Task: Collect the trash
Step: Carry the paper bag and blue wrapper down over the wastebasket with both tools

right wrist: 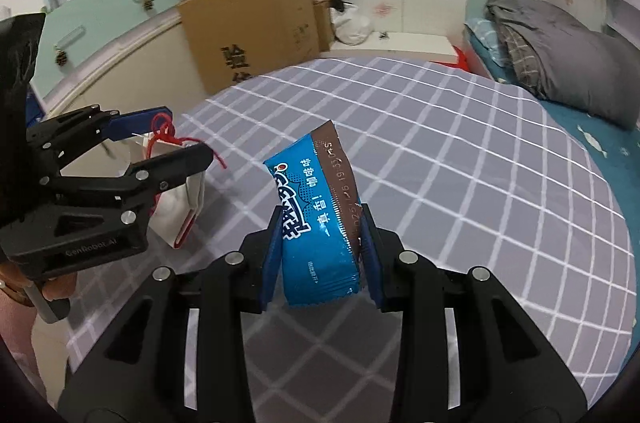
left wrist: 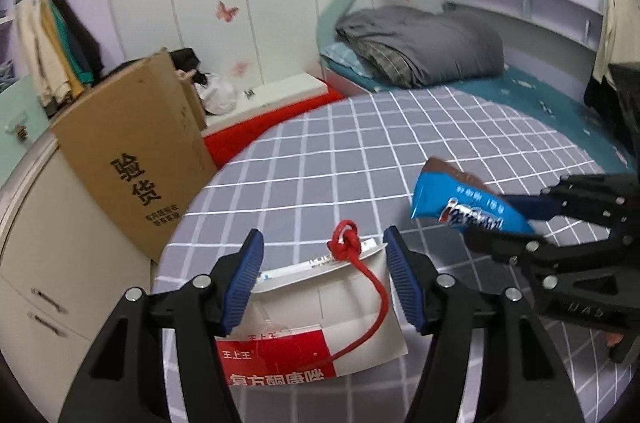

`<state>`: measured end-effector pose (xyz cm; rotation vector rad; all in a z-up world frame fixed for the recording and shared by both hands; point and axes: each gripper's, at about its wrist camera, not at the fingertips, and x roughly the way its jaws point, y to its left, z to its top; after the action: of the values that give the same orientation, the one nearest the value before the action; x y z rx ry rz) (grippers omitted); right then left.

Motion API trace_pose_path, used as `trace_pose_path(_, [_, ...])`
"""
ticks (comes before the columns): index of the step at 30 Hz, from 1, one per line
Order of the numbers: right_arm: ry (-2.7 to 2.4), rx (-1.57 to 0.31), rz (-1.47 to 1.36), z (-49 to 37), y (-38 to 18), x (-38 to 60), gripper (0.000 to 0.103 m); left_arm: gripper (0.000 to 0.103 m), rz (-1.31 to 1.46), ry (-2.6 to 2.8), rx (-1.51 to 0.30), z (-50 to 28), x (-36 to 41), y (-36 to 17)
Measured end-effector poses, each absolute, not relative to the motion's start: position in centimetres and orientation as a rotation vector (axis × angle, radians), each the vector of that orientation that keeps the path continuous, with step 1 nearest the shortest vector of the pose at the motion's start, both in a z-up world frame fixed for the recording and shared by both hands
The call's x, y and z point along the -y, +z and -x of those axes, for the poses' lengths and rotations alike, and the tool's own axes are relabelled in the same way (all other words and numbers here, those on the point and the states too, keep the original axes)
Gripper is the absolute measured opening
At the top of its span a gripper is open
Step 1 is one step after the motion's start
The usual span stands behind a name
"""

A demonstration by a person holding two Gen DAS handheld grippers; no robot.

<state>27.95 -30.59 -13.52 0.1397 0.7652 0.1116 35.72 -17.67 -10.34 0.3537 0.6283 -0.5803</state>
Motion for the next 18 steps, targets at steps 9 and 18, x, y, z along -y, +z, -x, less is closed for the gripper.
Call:
trace_pose_path(9, [0.226, -0.737, -0.085, -27.2, -10.4, 22.2, 0.035, 0.061, -0.284, -0.485, -0.581, -32.4, 9.2, -8.1])
trace_pose_path(18, [0.364, -0.747, -0.002, -26.8, -9.5, 11.0, 0.035, 0.061, -0.176, -0.354, -0.597, -30.1, -2.6, -8.7])
